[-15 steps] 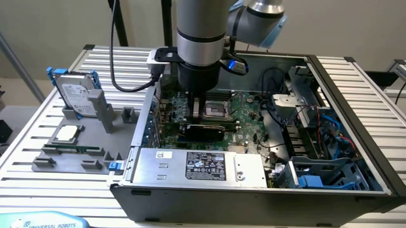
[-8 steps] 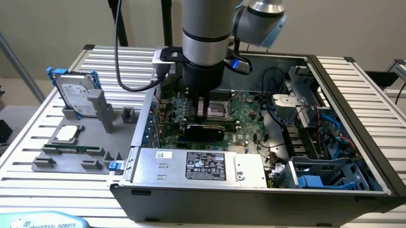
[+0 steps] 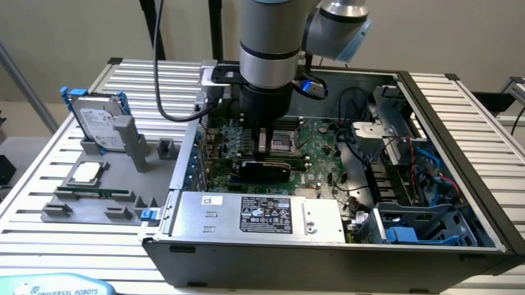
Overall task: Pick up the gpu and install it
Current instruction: 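Insert the gpu into the slot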
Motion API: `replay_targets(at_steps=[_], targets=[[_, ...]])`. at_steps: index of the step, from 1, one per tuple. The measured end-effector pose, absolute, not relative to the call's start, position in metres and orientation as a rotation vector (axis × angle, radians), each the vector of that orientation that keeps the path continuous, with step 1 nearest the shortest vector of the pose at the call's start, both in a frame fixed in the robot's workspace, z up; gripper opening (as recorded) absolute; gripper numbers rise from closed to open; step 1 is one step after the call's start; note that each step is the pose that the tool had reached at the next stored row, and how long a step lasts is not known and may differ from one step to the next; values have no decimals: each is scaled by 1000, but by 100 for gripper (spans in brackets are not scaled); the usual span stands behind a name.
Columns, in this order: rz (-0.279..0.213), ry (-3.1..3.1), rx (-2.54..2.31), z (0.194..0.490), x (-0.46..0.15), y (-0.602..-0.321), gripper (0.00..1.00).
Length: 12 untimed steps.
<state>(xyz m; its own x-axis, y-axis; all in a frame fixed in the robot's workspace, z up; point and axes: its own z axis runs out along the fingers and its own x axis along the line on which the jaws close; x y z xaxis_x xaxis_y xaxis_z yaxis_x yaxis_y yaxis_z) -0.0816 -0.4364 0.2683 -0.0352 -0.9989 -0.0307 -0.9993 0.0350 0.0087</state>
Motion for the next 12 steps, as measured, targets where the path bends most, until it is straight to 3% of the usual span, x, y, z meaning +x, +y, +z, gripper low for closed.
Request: replay_targets(at_steps=[6, 12], targets=[[44, 2248, -2170, 266, -81, -436, 11], [44, 2248, -2170, 287, -81, -436, 11]])
